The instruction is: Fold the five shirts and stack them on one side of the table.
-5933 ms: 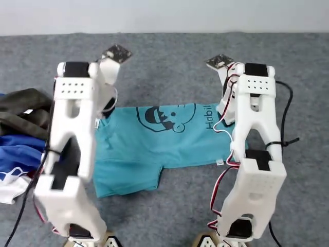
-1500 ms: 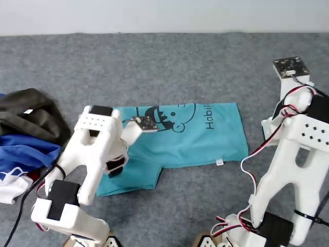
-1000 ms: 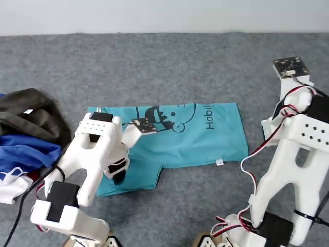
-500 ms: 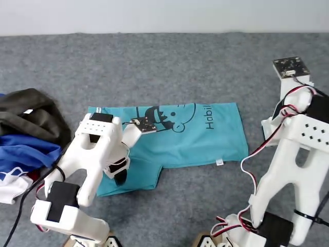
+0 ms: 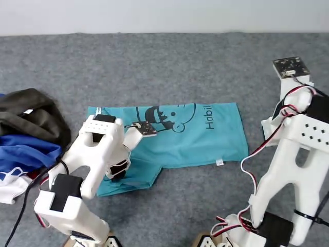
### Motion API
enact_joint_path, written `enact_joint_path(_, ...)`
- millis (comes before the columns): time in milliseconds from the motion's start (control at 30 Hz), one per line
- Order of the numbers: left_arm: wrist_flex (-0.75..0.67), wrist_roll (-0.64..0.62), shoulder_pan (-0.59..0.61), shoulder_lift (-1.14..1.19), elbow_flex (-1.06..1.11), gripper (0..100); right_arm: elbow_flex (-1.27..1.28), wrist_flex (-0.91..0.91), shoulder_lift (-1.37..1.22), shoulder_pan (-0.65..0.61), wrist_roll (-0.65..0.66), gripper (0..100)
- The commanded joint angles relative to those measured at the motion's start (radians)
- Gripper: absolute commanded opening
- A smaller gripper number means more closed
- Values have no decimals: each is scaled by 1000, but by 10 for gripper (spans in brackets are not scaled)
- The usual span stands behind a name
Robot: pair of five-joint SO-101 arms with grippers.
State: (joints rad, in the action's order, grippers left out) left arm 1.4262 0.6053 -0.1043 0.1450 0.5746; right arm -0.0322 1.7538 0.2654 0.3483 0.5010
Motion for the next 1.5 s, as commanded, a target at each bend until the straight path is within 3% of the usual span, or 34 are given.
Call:
enact_joint_path(0, 77, 3, -2, 0, -61, 13, -6, 38, 41, 10, -5, 10)
enact_joint_path(233, 328, 25, -2, 2, -278, 13, -6, 36, 36, 10, -5, 10)
enact_joint_path(700, 313, 89, -54, 11, -111, 17, -6, 33, 31, 8, -3, 13)
enact_joint_path(867, 302, -14, -57, 2, -130, 114, -6, 33, 31, 5, -3, 14)
enact_joint_path(1067, 310, -84, -52, 2, -243, 119, -6, 33, 31, 8, -3, 14)
enact_joint_path(1200, 325, -127, -51, 0, -320, 109, -6, 33, 33, 8, -3, 14)
enact_joint_path(1333, 325, -144, -51, 0, -364, 9, -6, 33, 33, 2, -3, 13)
enact_joint_path(1467, 321, -195, 35, -40, -372, 13, -6, 36, 33, -50, -3, 10)
